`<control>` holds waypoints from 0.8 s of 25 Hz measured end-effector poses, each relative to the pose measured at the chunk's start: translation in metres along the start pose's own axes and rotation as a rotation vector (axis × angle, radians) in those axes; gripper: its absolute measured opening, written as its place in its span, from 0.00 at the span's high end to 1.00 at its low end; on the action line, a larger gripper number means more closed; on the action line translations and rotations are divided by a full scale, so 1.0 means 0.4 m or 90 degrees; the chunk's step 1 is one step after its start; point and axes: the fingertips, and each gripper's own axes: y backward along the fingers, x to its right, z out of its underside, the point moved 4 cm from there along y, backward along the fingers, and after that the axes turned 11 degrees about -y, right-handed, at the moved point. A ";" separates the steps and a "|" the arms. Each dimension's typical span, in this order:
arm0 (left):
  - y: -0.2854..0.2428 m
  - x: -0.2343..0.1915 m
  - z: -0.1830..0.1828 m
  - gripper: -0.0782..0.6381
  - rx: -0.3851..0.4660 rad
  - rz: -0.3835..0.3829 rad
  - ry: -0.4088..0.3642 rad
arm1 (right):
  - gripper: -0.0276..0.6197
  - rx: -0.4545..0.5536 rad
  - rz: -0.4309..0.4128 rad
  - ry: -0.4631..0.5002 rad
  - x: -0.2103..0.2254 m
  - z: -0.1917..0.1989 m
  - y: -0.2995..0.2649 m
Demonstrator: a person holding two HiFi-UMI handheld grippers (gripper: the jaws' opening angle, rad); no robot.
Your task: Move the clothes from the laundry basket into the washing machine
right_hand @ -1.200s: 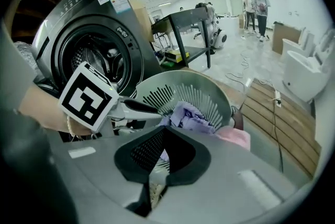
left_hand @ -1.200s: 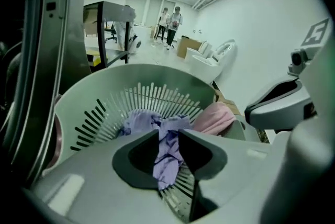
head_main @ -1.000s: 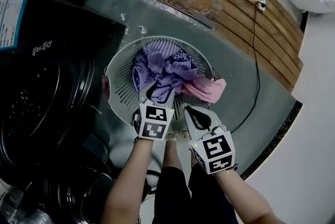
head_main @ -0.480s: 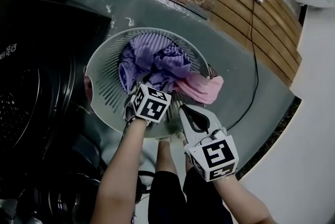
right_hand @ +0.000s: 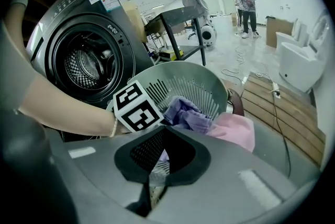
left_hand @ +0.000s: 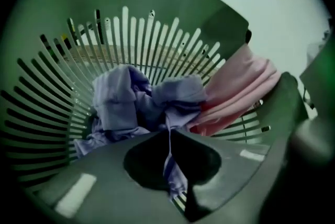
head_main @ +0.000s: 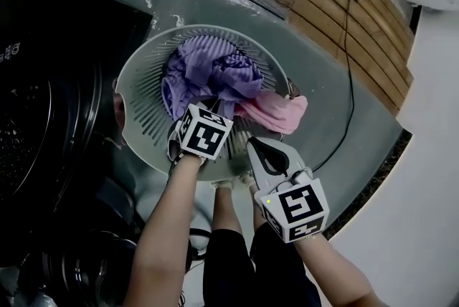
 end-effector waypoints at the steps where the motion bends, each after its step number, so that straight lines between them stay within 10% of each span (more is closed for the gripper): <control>1: 0.033 -0.005 -0.010 0.87 0.018 -0.008 0.010 | 0.92 0.002 0.000 0.005 -0.006 -0.008 0.005; 11: 0.421 0.044 -0.019 0.88 0.180 -0.055 0.092 | 0.92 0.007 -0.015 0.081 -0.107 -0.094 0.055; 20: 0.706 0.098 -0.033 0.87 0.317 -0.086 0.207 | 0.26 -0.069 -0.117 0.276 -0.226 -0.101 0.016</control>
